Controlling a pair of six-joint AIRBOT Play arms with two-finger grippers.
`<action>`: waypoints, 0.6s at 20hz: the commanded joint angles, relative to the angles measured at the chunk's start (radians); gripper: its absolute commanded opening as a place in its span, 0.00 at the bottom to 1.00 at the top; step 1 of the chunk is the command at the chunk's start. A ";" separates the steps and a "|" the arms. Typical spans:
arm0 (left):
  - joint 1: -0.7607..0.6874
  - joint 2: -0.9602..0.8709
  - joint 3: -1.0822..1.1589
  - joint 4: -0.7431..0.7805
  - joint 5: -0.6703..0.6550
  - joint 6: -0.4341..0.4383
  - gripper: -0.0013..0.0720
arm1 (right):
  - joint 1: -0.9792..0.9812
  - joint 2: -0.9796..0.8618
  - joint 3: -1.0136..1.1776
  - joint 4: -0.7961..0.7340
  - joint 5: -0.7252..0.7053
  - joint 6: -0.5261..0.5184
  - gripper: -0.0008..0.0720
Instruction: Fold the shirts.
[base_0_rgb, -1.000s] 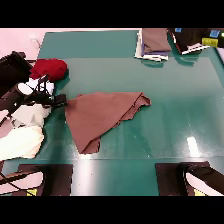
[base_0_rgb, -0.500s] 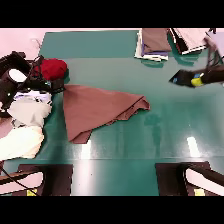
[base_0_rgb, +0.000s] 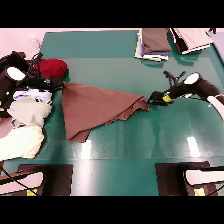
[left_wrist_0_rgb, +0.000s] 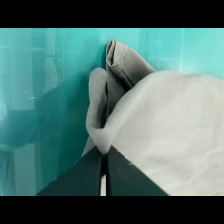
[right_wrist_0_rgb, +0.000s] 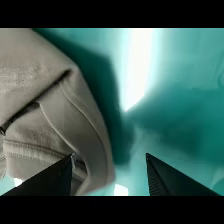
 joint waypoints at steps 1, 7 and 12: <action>0.000 0.000 0.001 0.000 0.001 0.000 0.05 | 0.056 -0.037 -0.003 0.021 -0.034 -0.016 0.52; 0.000 0.054 0.101 0.023 -0.052 0.001 0.05 | 0.037 0.105 0.000 0.018 -0.084 -0.051 0.03; 0.000 0.293 0.440 0.054 -0.052 0.001 0.05 | -0.101 0.451 0.231 0.017 0.005 -0.067 0.03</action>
